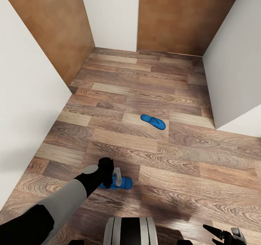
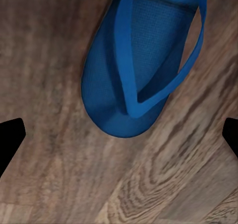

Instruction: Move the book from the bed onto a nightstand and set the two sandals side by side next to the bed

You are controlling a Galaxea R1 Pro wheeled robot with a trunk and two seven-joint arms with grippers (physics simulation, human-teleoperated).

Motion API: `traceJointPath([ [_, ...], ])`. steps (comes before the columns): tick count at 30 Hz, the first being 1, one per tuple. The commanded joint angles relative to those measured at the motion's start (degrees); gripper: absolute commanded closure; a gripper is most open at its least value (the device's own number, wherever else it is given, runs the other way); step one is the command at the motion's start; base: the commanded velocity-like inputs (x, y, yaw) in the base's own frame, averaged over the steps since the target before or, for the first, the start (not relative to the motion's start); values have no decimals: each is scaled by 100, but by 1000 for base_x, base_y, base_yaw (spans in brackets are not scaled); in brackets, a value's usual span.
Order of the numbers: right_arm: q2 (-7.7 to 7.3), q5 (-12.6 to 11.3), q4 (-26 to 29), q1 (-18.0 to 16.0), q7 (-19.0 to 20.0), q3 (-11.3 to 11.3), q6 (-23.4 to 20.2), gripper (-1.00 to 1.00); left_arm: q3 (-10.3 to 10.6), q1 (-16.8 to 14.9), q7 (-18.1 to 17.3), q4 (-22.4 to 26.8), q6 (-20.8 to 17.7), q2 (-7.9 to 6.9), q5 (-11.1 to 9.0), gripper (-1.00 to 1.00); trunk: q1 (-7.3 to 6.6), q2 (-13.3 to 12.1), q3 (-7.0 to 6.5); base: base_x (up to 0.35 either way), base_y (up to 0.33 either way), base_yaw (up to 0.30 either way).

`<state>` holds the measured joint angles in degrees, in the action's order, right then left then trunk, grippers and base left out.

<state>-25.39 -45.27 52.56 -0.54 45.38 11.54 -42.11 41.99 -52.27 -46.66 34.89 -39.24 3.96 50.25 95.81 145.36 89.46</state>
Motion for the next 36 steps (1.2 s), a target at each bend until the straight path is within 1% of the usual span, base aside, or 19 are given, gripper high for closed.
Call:
traceJointPath([
  [1,0,-17,0,-1,6,6,-34,-100,11,-3,-45,9,-14,-1,46,-100,-1,1,4,3,0,0],
  [6,2,-17,0,-1,6,6,-34,-100,11,-3,-45,9,-14,-1,46,-100,-1,1,4,11,0,0],
  [13,1,-17,0,-4,6,6,-34,-100,18,-3,-45,9,-14,5,46,-100,-1,1,4,107,0,0],
  [33,-1,-17,0,-1,6,6,-34,-100,12,-3,-54,9,-21,51,46,-100,-1,1,4,5,0,0],
  [36,-1,-17,0,-2,6,7,-34,-100,11,-3,-54,9,-22,53,46,-100,7,5,70,0,0,0],
])
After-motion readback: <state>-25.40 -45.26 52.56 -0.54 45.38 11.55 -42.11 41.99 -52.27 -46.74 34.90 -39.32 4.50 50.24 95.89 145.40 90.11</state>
